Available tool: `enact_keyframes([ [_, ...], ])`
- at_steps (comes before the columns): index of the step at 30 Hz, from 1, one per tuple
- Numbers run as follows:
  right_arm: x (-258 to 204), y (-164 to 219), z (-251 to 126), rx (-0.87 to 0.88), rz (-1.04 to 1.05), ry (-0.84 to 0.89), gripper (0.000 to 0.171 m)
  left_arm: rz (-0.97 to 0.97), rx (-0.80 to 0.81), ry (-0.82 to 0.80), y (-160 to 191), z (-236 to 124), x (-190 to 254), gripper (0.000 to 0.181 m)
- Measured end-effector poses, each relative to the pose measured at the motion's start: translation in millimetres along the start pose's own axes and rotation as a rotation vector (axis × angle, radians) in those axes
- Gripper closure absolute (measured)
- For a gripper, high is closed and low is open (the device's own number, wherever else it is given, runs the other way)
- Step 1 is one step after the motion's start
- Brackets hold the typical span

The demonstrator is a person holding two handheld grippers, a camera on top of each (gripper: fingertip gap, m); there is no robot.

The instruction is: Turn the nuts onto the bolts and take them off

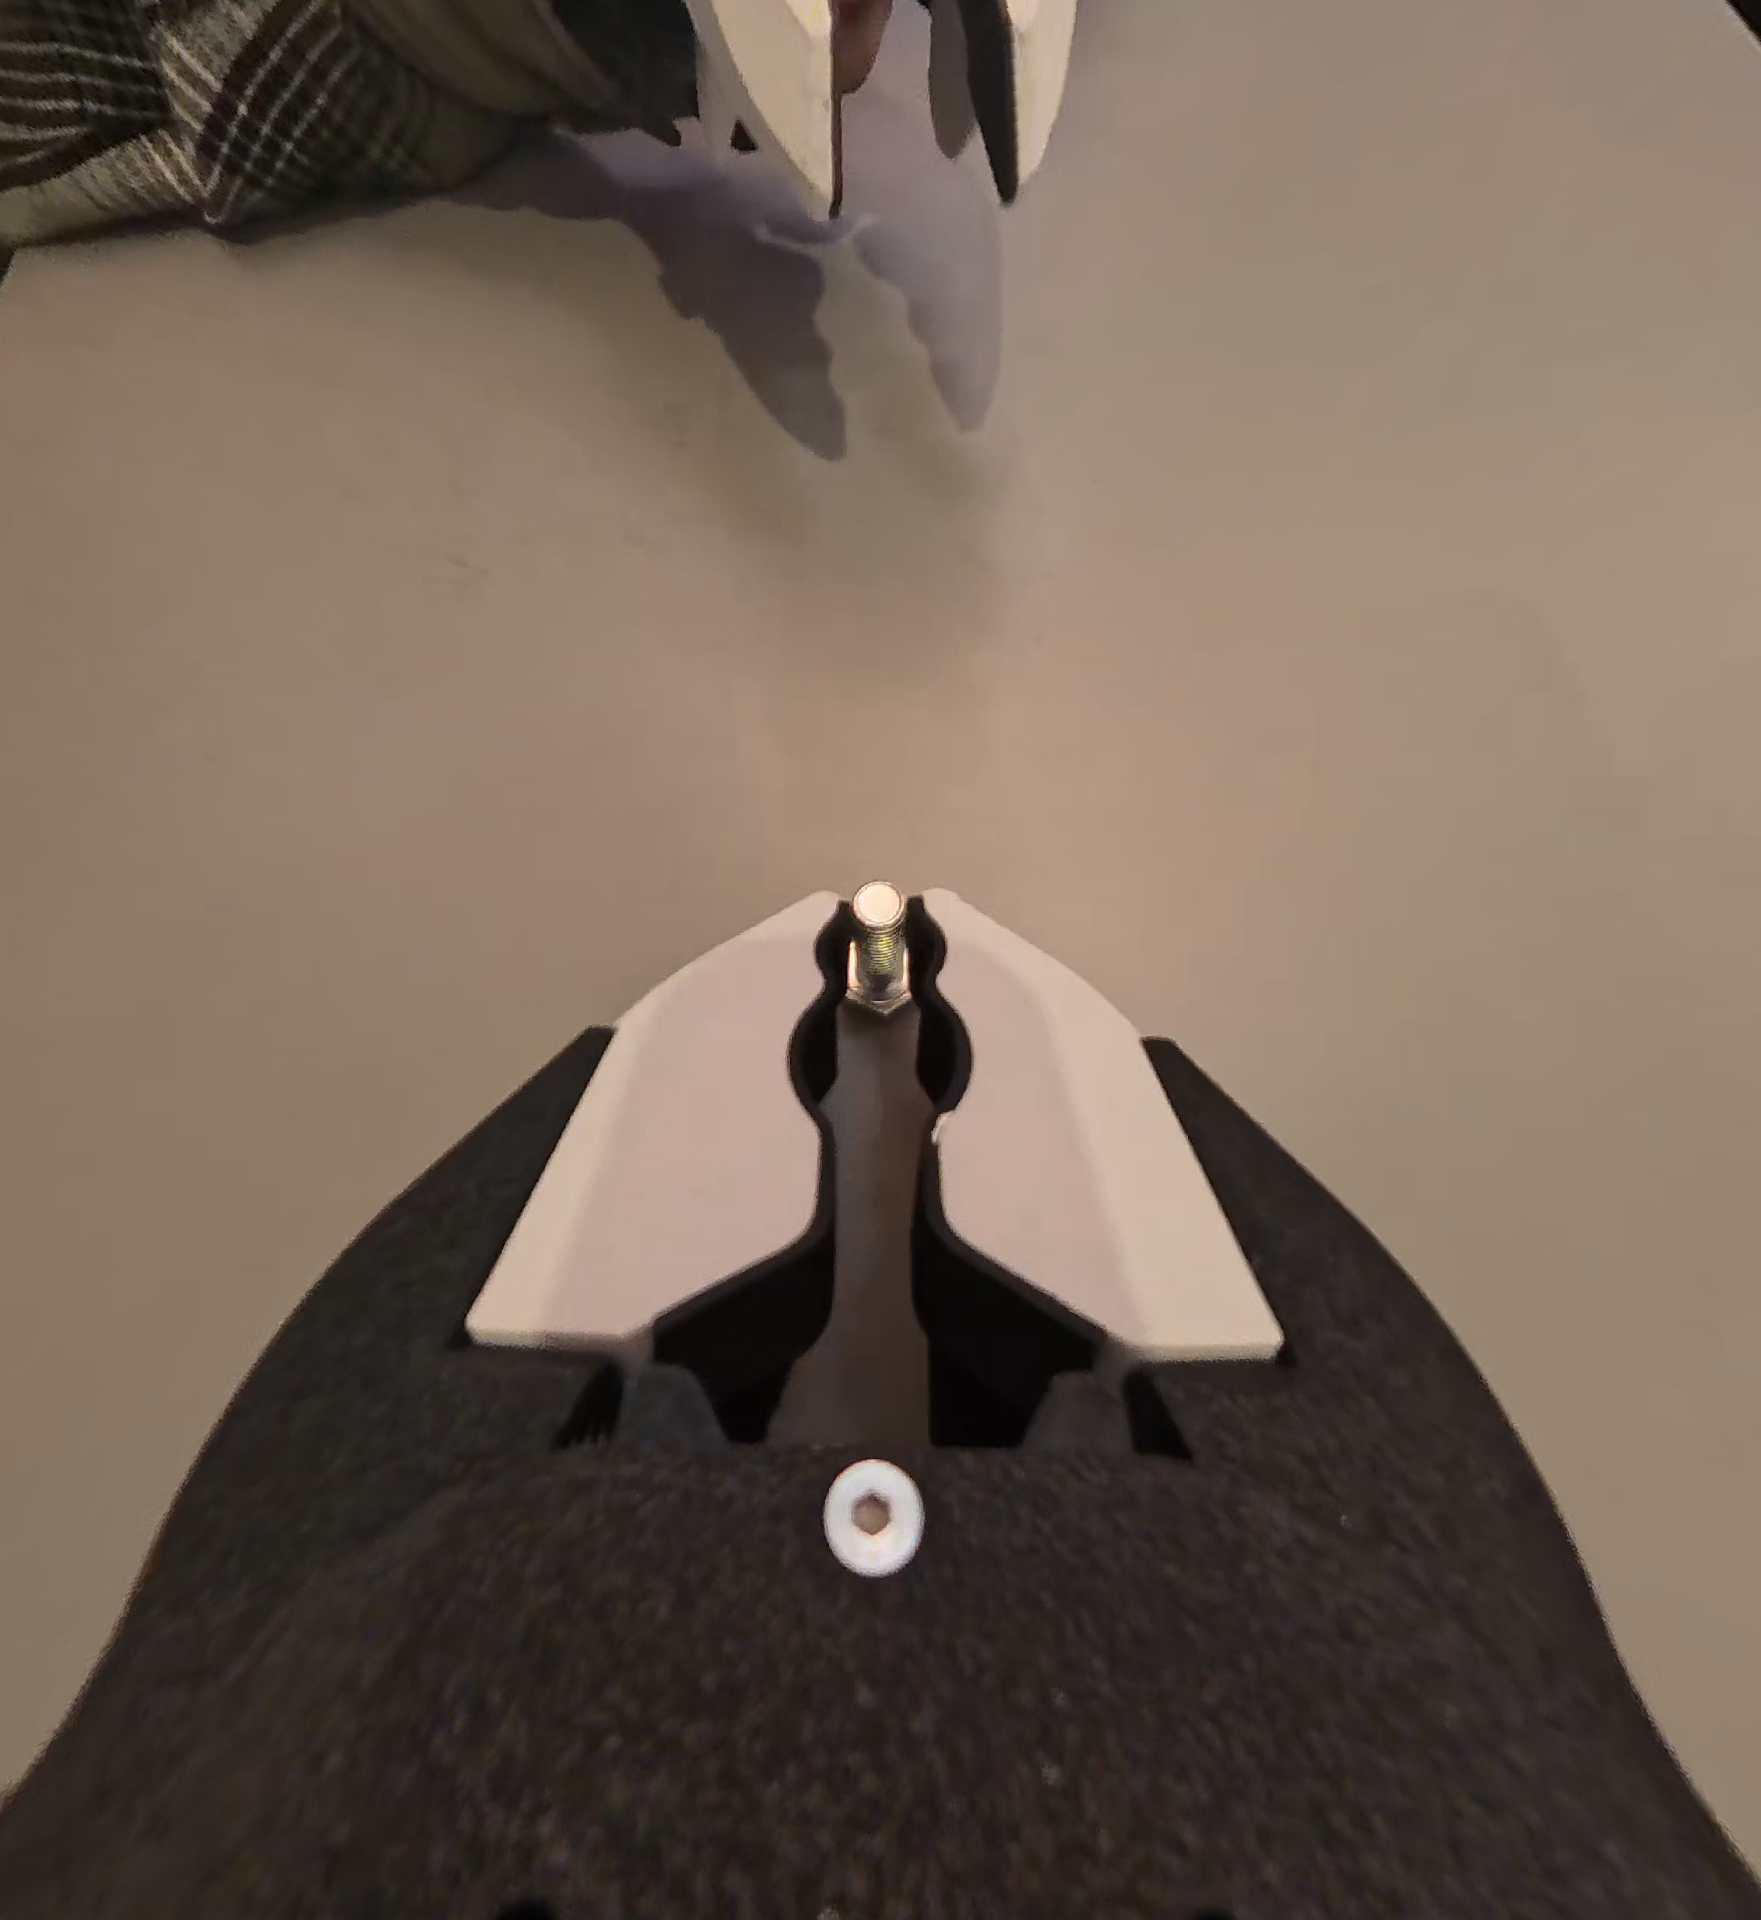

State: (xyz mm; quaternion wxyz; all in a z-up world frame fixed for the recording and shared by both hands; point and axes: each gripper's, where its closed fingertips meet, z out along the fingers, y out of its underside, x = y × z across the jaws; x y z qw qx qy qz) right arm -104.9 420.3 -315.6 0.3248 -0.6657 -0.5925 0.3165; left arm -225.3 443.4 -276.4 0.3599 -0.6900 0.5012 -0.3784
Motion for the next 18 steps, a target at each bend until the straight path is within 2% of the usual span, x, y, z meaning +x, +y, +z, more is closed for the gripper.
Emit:
enact_keyframes([
  [5,4.0,-49.7,-10.8,0.129,0.03,-0.003,0.162,0.003,0.04,0.015,-6.3,5.0,4.4,0.144],
  [11,0.5,-117.9,-9.4,0.154,-0.027,-0.038,0.162,0.018,0.1,0.044,-17.8,18.4,17.4,0.137],
  [14,-1.9,-131.0,0.9,0.163,-0.025,-0.063,0.162,0.015,0.127,0.07,-23.4,24.7,25.9,0.136],
  [18,-3.6,-125.9,9.6,0.114,-0.025,-0.086,0.162,0.025,0.127,0.086,-25.0,29.1,32.7,0.136],
])
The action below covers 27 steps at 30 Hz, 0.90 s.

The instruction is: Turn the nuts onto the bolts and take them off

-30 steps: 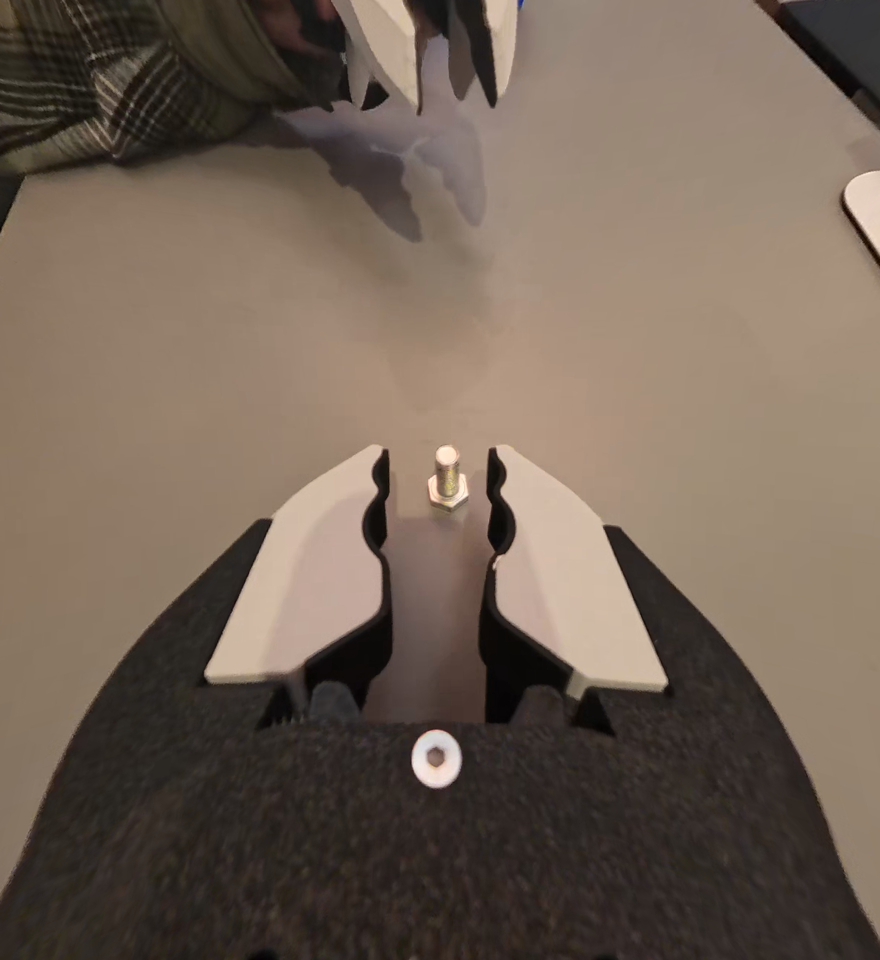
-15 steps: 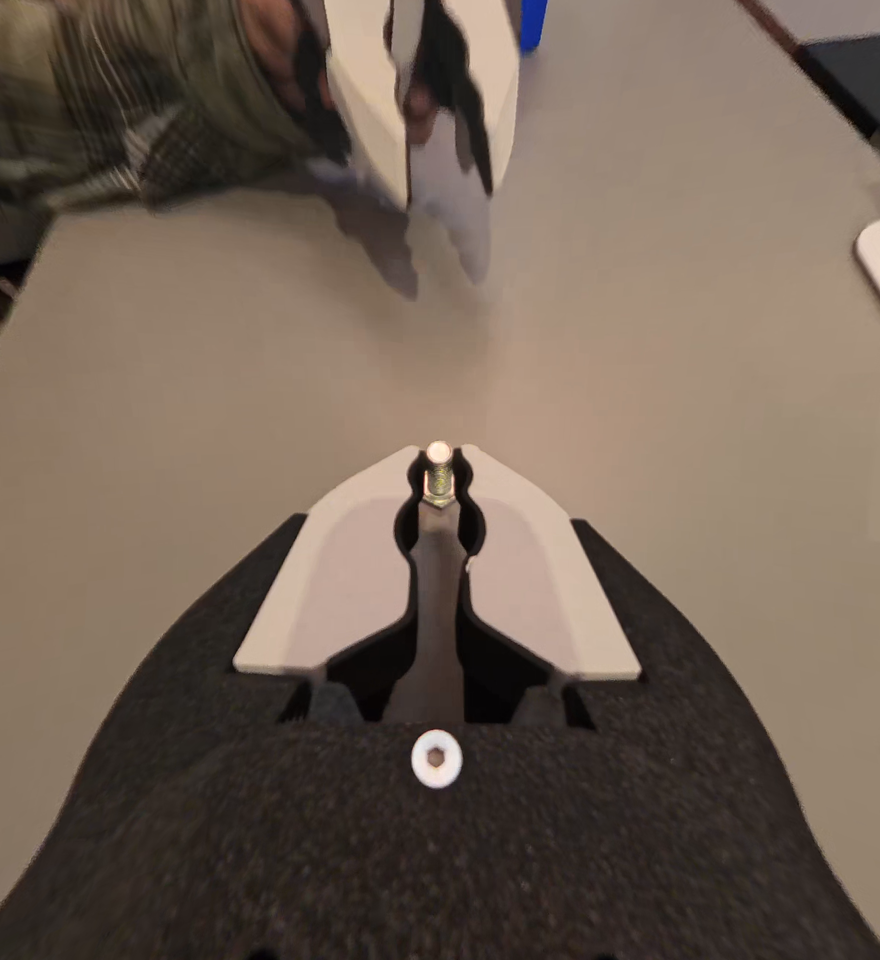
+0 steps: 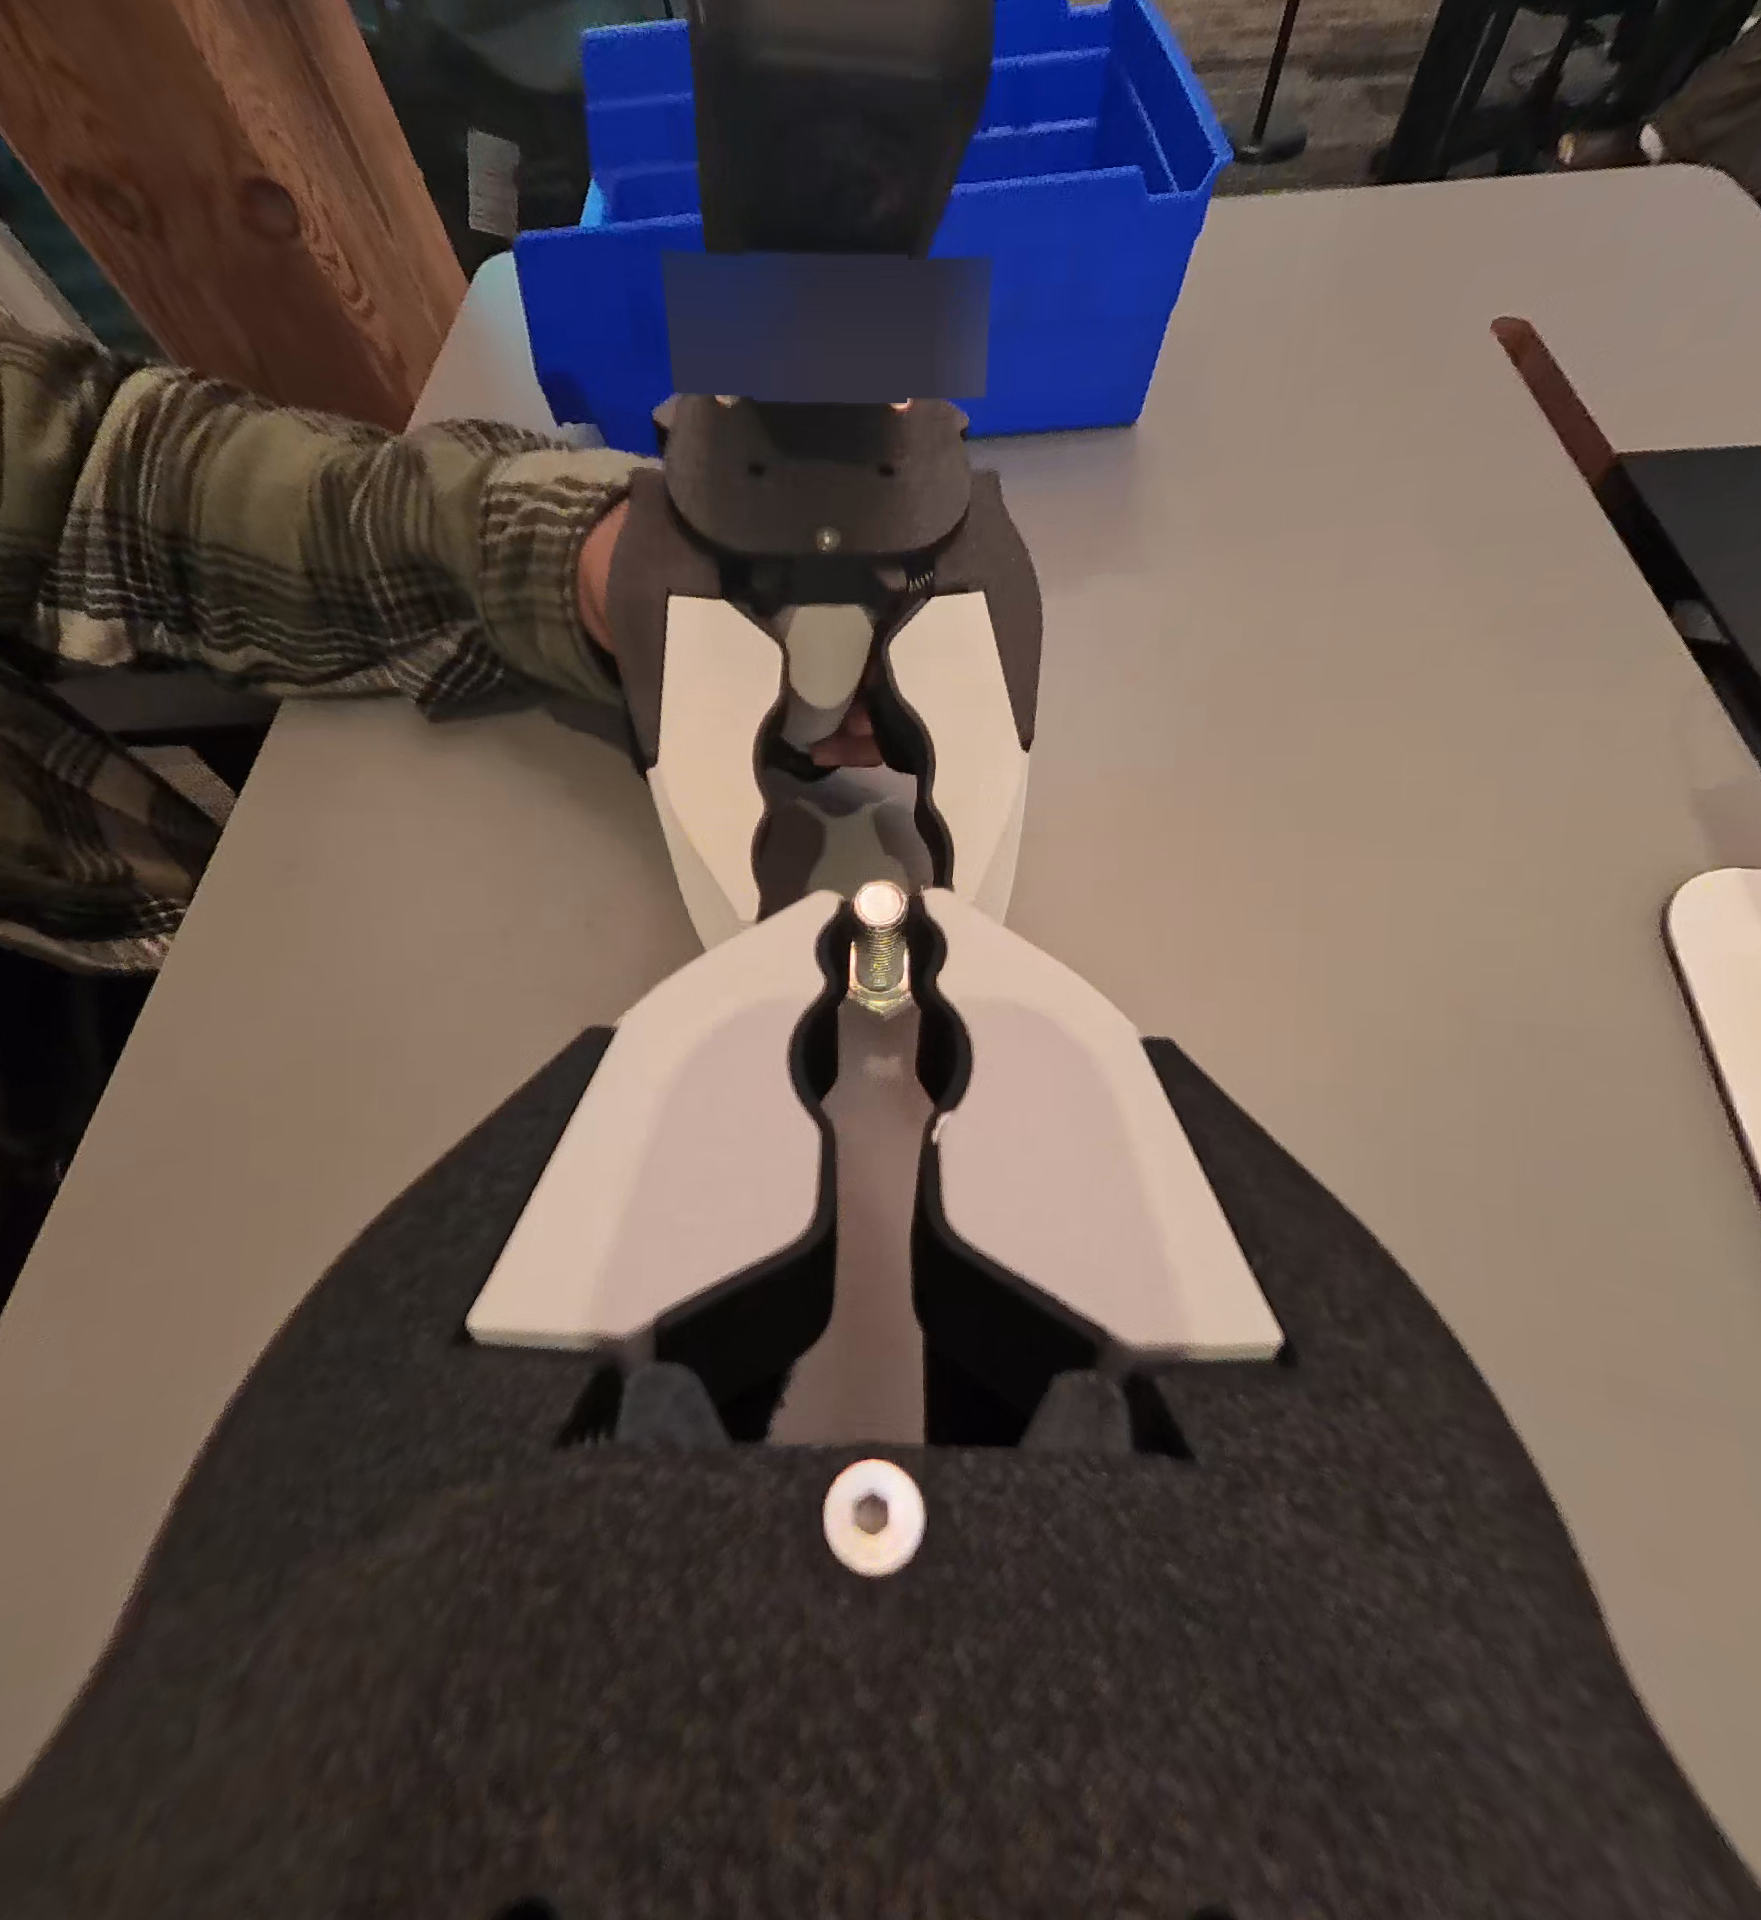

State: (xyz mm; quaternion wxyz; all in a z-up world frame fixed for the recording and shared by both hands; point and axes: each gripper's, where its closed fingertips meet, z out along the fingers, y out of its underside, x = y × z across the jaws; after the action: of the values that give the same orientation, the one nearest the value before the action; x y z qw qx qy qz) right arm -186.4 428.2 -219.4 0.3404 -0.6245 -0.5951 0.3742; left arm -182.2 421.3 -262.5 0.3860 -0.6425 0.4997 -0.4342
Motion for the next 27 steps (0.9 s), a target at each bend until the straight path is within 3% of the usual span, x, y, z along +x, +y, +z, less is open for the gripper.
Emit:
enact_keyframes([
  [14,10.4,22.3,5.0,-0.047,-0.007,0.002,0.162,-0.015,0.003,-0.024,2.4,-4.1,-7.7,0.136],
  [27,20.0,78.8,53.1,-0.176,-0.003,-0.029,0.162,-0.029,0.015,-0.051,0.6,-15.1,-16.5,0.136],
])
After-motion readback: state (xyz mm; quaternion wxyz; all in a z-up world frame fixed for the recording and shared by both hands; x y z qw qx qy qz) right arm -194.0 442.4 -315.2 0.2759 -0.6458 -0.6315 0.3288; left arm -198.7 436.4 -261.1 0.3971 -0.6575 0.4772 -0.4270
